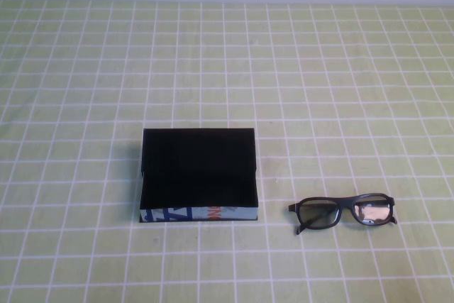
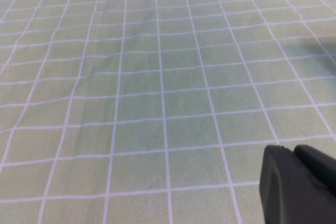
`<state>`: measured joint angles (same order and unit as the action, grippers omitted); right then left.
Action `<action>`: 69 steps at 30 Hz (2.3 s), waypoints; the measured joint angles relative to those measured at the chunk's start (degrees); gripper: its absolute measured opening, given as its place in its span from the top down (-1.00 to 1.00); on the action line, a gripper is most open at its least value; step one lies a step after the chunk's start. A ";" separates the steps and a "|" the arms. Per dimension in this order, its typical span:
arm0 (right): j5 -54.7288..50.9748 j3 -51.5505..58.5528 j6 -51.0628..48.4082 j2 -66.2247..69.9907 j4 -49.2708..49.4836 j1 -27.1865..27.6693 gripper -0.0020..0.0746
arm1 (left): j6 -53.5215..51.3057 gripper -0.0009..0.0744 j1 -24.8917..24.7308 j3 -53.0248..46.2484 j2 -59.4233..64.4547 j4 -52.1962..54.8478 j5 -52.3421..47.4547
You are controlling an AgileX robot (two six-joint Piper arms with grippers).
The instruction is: Return glasses to glasses case
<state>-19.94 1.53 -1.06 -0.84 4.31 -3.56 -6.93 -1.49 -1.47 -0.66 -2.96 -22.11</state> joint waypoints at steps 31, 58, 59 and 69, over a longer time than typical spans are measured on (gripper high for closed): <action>0.00 0.00 0.00 0.00 0.00 0.09 0.98 | 0.00 0.98 0.00 0.00 0.00 0.00 0.00; 15.16 -0.33 0.00 0.00 44.64 0.09 0.98 | 0.00 0.98 0.00 0.00 0.00 0.00 0.00; 12.25 -1.01 0.00 0.00 44.78 0.09 0.98 | 0.00 0.98 0.00 0.00 0.00 0.00 0.00; -21.35 -22.18 -0.14 21.19 31.07 0.09 0.98 | 0.00 0.98 0.00 0.00 0.00 0.00 0.00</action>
<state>-41.29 -20.65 -1.20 20.35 35.39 -3.47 -6.93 -1.49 -1.47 -0.66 -2.96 -22.11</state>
